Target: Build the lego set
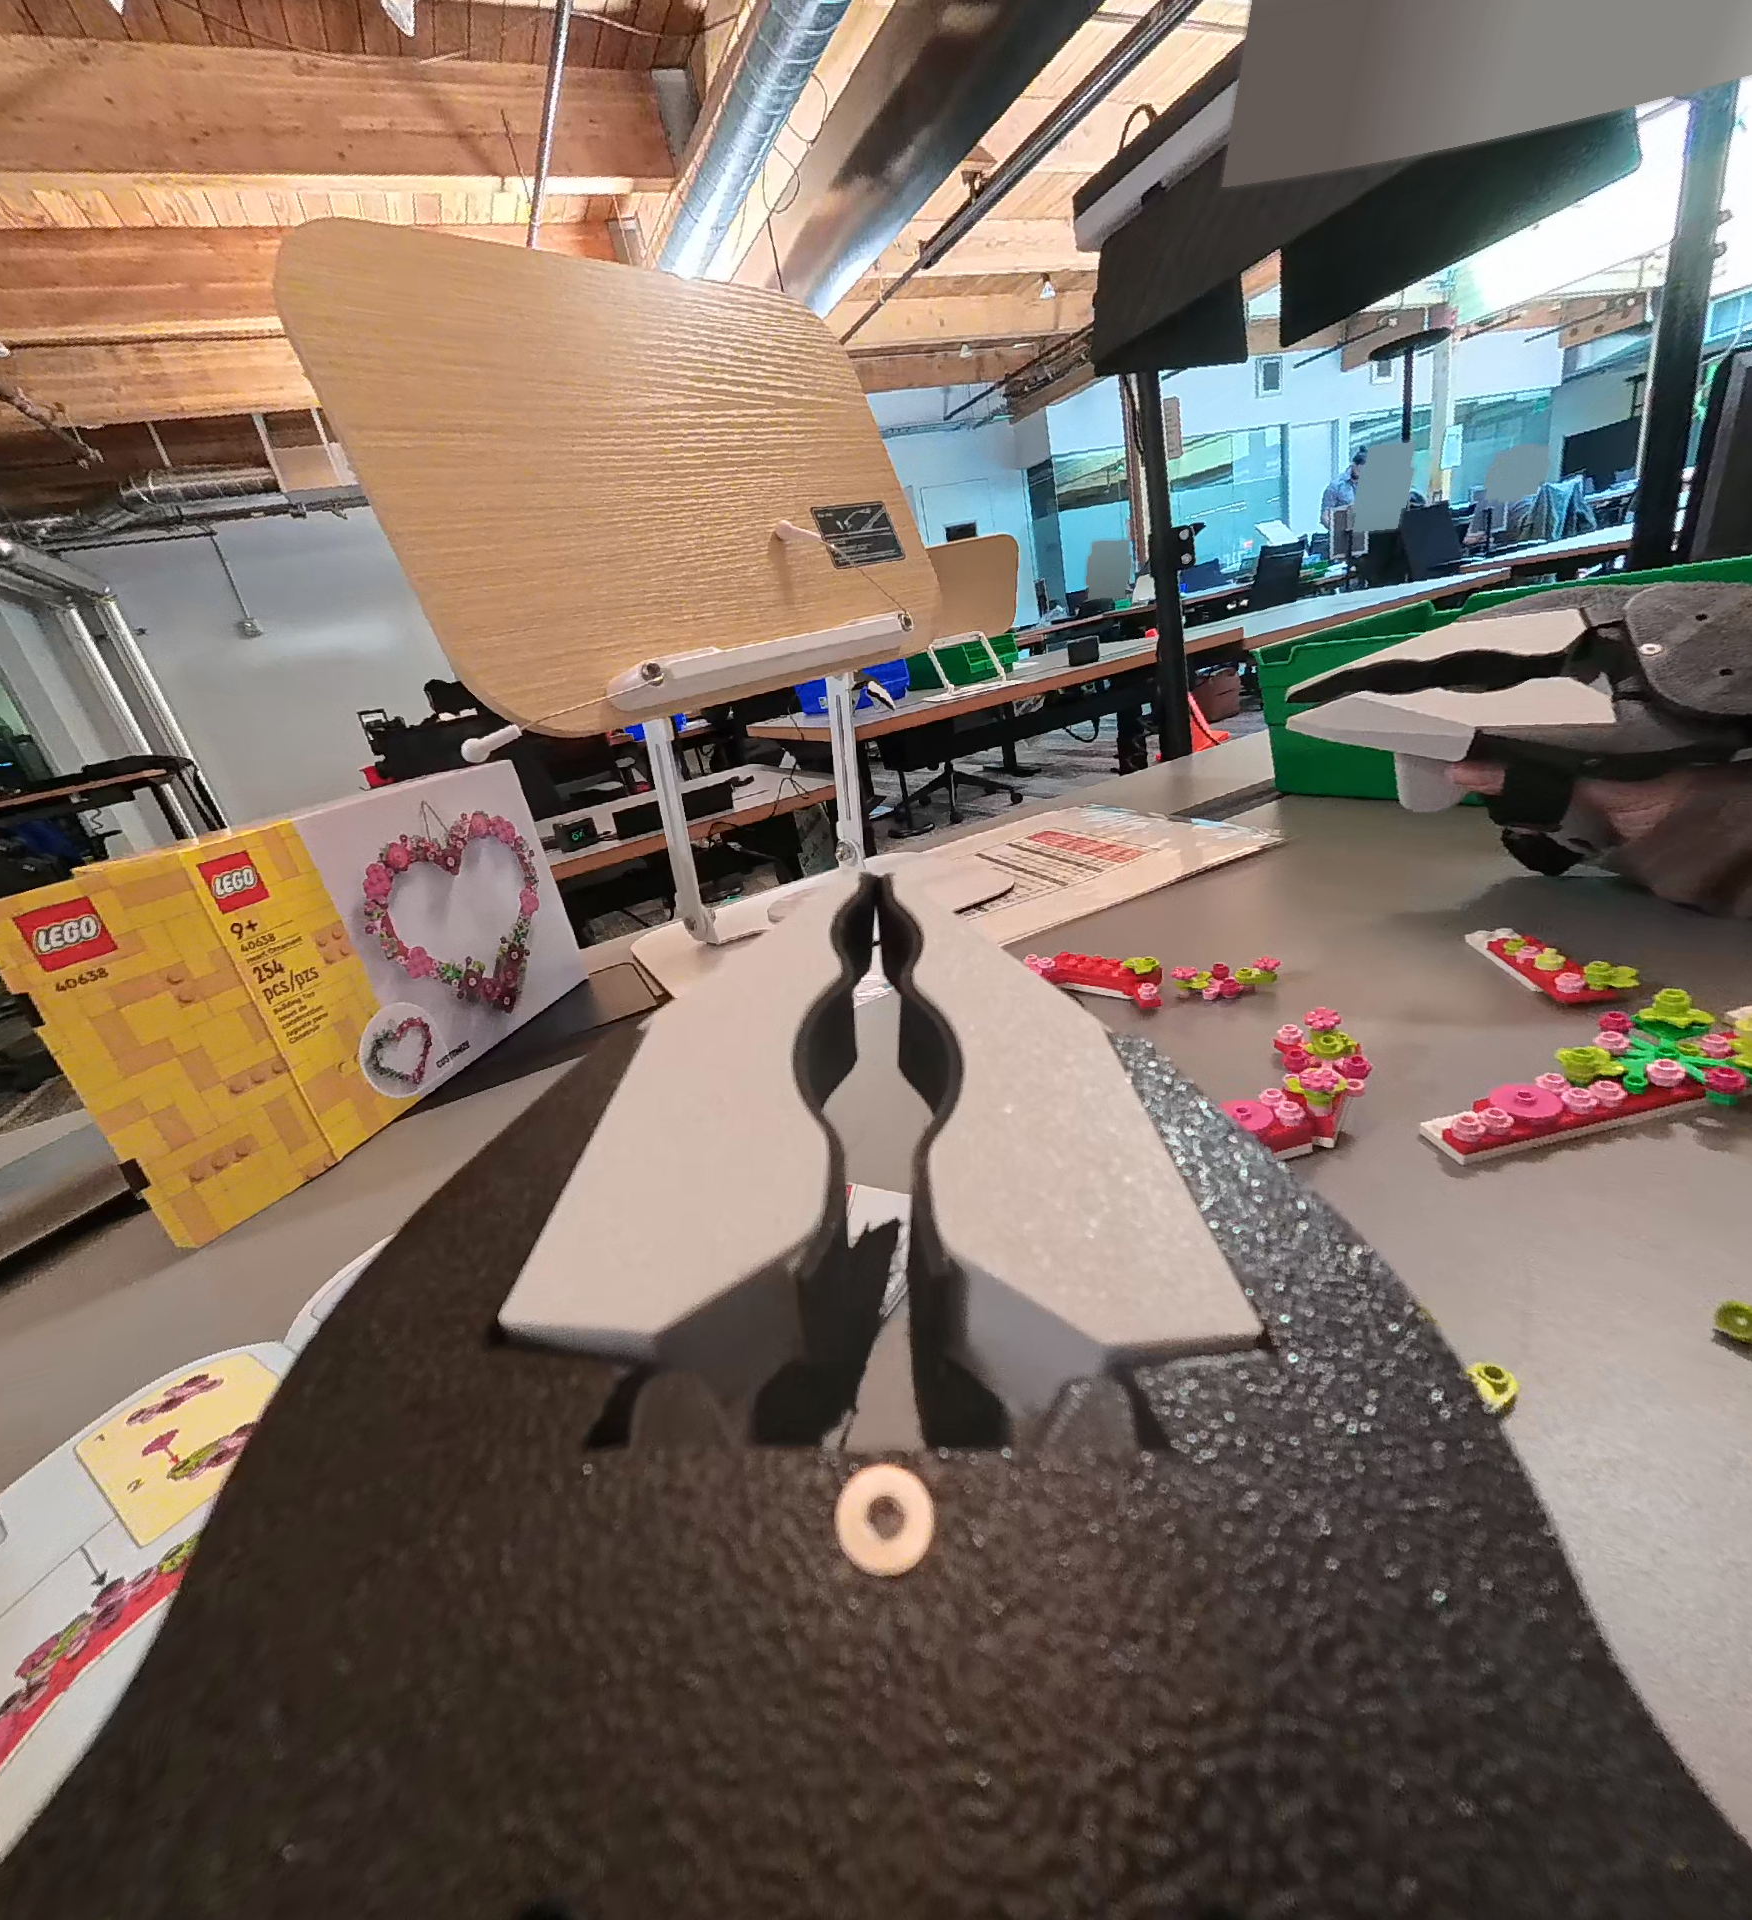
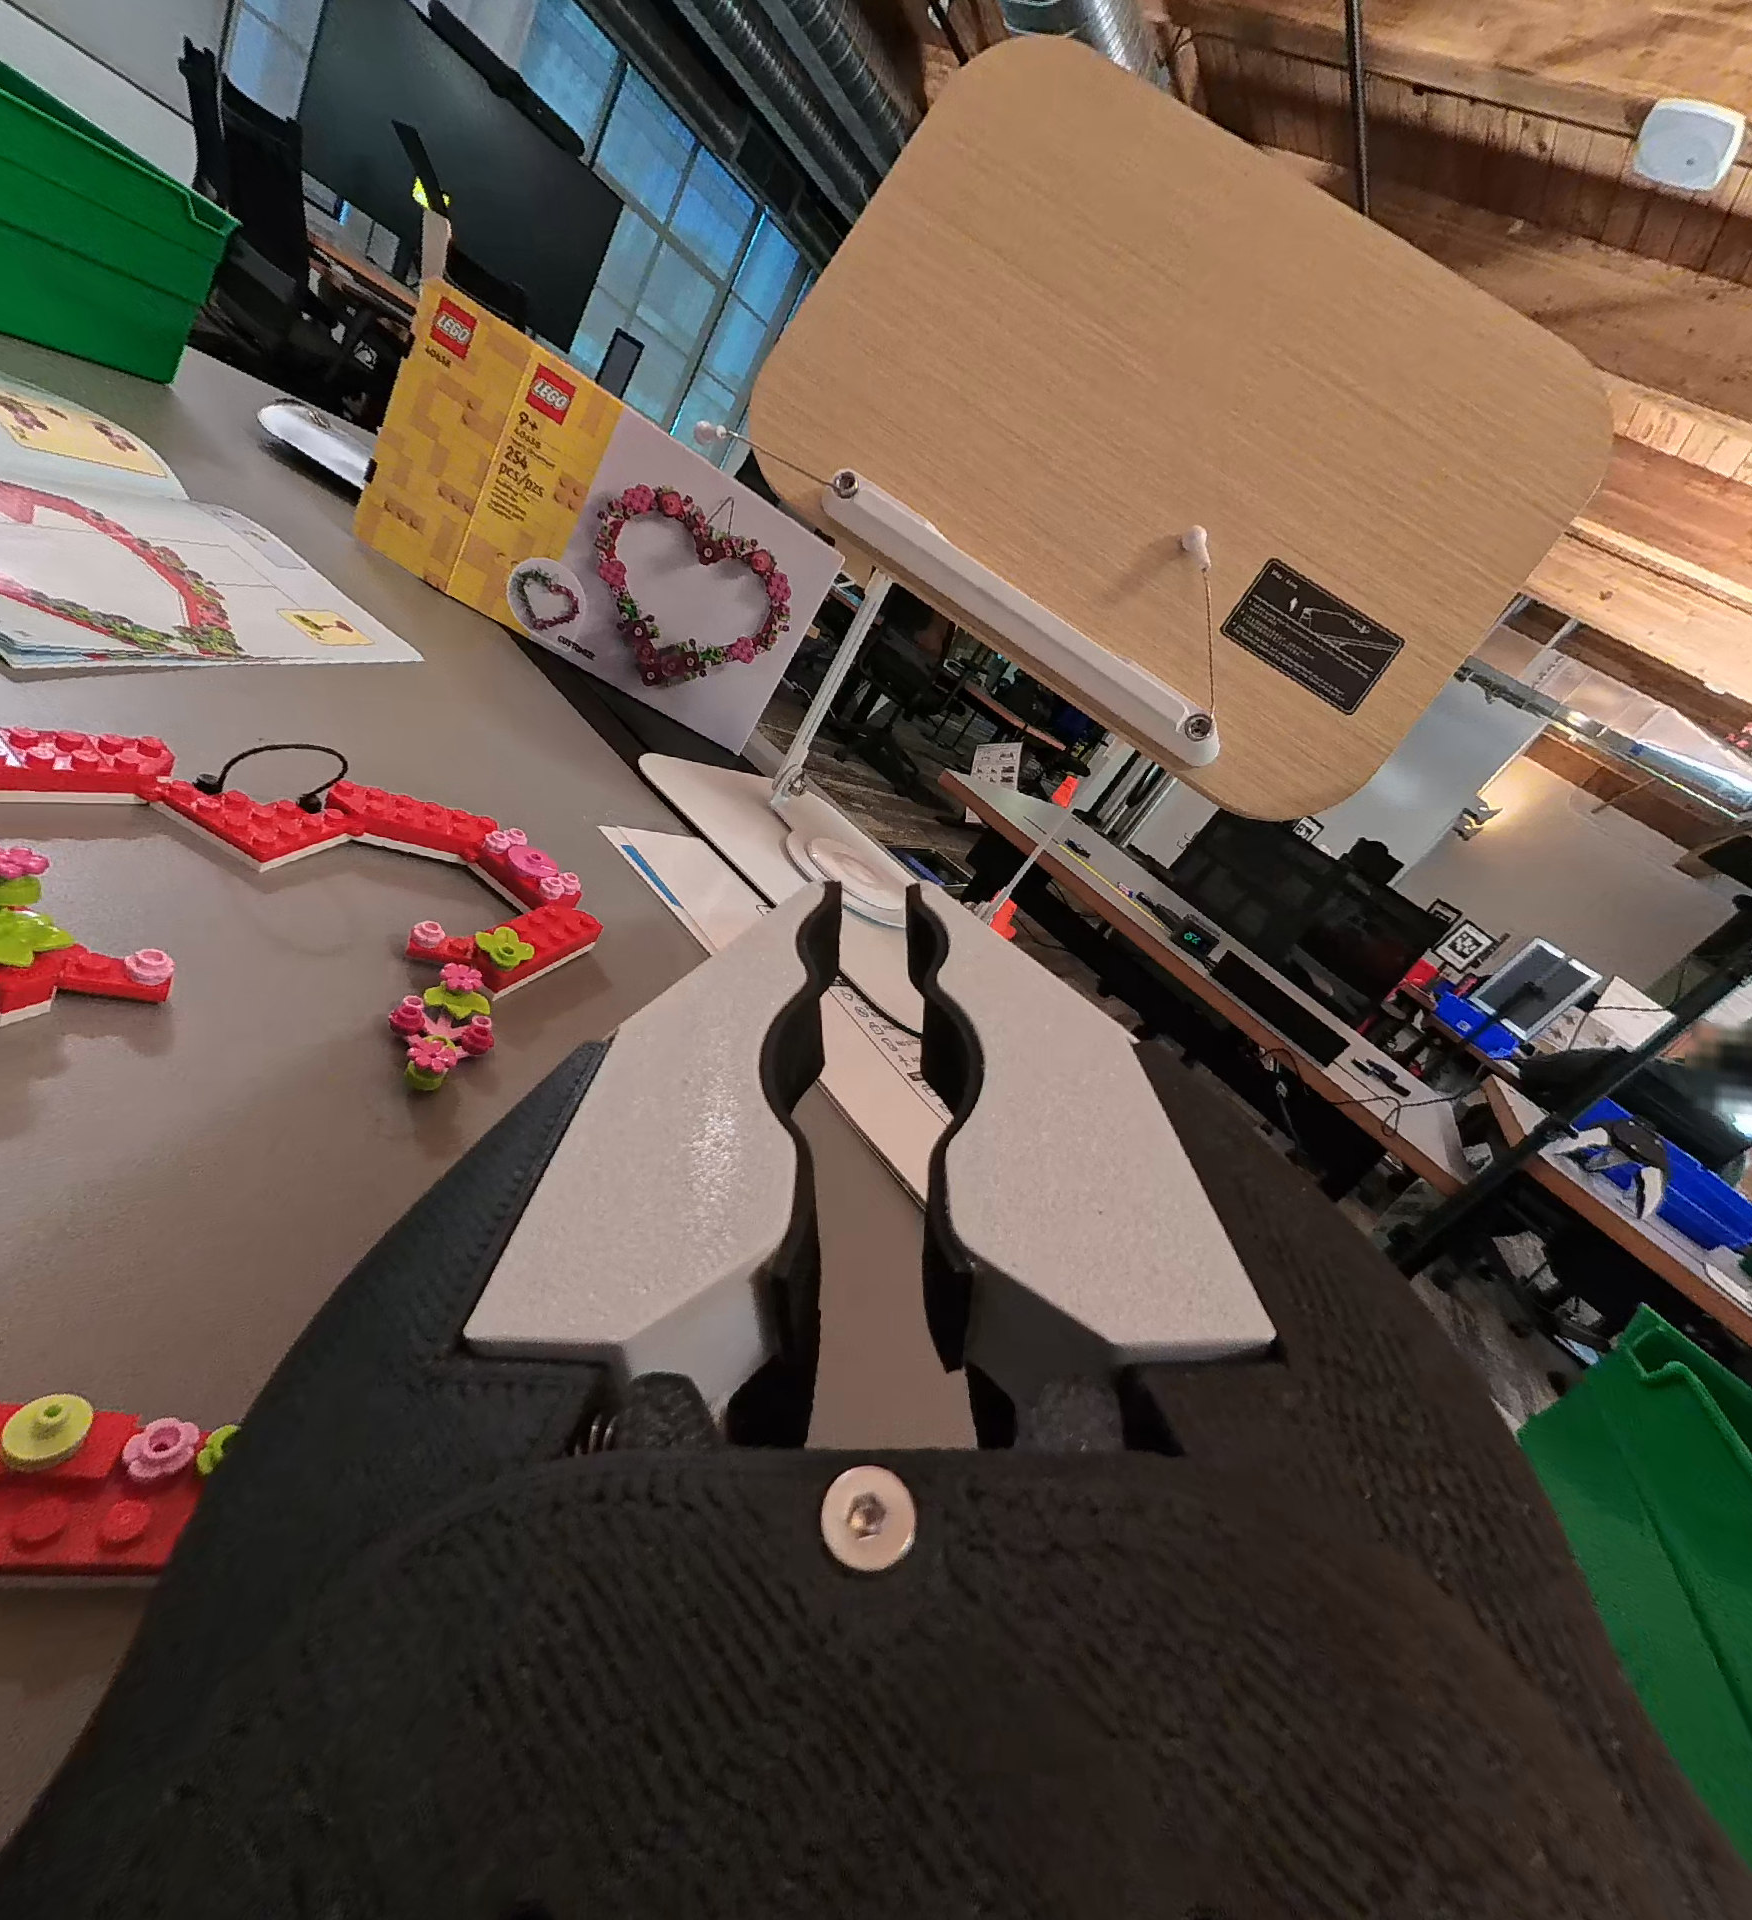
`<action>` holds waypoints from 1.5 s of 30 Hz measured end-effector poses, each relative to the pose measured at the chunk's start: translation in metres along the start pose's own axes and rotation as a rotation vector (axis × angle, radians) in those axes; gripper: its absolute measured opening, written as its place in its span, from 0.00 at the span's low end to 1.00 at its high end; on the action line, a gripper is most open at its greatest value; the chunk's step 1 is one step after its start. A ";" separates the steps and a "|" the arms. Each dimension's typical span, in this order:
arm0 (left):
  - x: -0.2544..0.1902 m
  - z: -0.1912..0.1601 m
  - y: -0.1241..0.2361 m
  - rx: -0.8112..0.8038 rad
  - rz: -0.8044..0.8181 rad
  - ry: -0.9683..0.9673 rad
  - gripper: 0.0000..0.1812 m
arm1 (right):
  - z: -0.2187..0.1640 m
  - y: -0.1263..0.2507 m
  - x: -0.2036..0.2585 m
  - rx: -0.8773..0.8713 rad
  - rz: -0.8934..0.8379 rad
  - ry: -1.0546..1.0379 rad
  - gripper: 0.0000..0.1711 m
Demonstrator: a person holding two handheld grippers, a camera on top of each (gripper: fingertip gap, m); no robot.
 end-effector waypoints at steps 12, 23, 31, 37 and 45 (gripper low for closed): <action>0.001 0.000 0.000 0.000 0.003 -0.001 0.00 | 0.000 0.000 0.000 0.000 -0.002 -0.001 0.06; 0.002 0.000 0.001 -0.001 0.004 0.005 0.00 | 0.000 0.001 -0.001 -0.003 -0.005 -0.023 0.06; 0.001 0.000 0.001 0.007 -0.013 0.029 0.00 | 0.000 0.000 0.001 0.022 0.027 -0.062 0.03; 0.003 -0.003 -0.001 0.050 -0.043 0.050 0.00 | -0.002 0.000 0.002 0.039 0.034 -0.058 0.02; 0.016 -0.005 -0.003 0.180 -0.066 0.099 0.24 | 0.003 0.003 -0.001 0.014 0.030 -0.104 0.09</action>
Point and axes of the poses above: each gripper's, where its closed fingertips meet, y back along the fingers, z out of its top, x = y × z across the jaws, the point moved 6 cm from there along y, back along the fingers, and after that the axes turned 13 degrees about -y, right-handed, at the moved point
